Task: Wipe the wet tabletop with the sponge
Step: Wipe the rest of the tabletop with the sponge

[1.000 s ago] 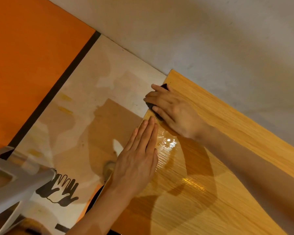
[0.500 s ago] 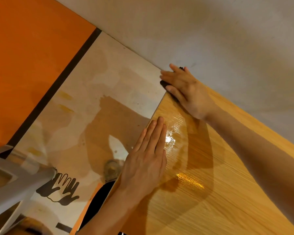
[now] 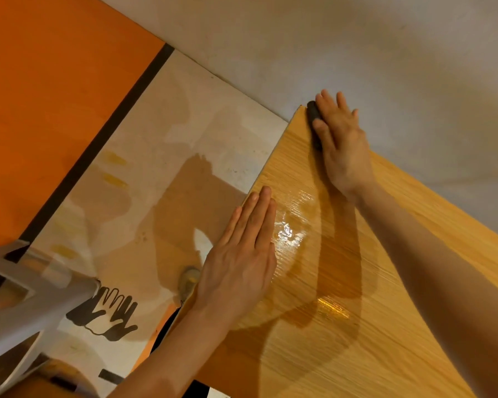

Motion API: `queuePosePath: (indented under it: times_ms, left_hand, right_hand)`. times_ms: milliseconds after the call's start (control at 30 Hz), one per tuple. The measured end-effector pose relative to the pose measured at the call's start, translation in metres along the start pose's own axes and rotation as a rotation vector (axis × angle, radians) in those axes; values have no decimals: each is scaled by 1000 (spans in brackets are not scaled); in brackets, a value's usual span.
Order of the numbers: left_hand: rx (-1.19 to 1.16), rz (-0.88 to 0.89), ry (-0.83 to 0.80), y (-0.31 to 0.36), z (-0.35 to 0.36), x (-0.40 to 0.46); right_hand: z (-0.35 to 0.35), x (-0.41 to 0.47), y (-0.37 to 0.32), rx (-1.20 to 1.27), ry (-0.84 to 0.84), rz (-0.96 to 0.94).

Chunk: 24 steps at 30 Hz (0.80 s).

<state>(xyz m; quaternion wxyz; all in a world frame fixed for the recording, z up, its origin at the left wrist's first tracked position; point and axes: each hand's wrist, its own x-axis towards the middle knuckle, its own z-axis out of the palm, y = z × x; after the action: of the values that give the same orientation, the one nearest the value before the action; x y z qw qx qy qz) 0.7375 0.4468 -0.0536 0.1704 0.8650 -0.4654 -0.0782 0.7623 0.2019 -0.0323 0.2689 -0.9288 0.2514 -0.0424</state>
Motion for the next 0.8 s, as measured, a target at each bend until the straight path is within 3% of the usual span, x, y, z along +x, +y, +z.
queuePosePath:
  times_ms: [67,200,267,467,533,600,700,800]
  left_hand:
    - [11,-3,-12,-1,0,-1]
    - [21,-14,-22,-1,0,0]
    - [22,-13,-21,-1,-1,1]
    - [-32,-31,-20,-1,-1,1]
    - [-62,-34,-26,-2,-1,0]
    - [-49,-23,-25,-3,-1,1]
    - [-32,-25,-8,-2,0,0]
    - [-3,-12,18,-3,3,0]
  right_hand:
    - [10,-23,-14,8,34,26]
    - [25,-101,-33,-60,-89,-260]
    - [13,-88,-17,-102,-141,-340]
    - [-6,-33,21,12,65,40]
    - [7,-74,3,1,61,-23]
    - [13,-121,-9,-6,-38,-216]
    - [-2,-123,15,-66,-166,-408]
    - [-19,-79,49,-70,-13,-208]
